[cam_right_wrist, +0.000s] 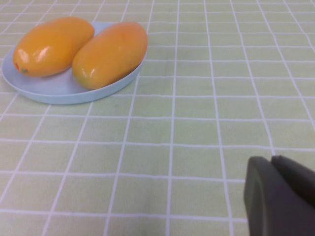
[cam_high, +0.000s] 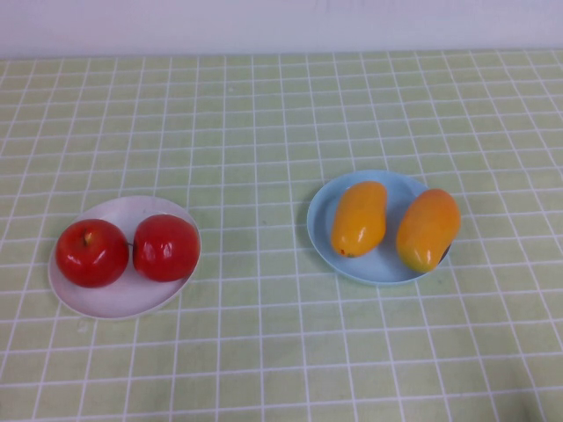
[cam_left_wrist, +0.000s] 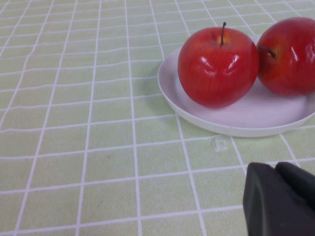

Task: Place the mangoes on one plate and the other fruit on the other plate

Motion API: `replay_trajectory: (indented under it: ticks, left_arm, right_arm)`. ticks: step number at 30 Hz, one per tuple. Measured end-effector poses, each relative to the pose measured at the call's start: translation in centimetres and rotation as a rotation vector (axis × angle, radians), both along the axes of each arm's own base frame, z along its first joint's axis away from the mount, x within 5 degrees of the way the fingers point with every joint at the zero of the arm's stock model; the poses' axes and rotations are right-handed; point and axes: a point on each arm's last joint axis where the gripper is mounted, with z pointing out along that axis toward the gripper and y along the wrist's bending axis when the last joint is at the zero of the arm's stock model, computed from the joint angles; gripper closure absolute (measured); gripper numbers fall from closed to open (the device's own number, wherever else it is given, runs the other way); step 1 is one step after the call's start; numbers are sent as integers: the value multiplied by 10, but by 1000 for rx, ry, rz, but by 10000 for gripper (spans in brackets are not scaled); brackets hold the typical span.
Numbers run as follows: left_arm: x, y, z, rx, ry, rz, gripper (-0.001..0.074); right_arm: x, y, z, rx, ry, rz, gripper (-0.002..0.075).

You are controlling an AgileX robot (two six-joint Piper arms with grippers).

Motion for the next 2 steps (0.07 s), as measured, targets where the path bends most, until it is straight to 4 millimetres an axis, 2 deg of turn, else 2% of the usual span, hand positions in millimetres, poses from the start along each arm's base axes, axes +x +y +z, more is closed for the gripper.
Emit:
replay_trajectory:
  ticks: [2]
  left_arm:
    - [0, 0, 0, 0, 0, 0, 733]
  right_arm:
    - [0, 0, 0, 0, 0, 0, 741]
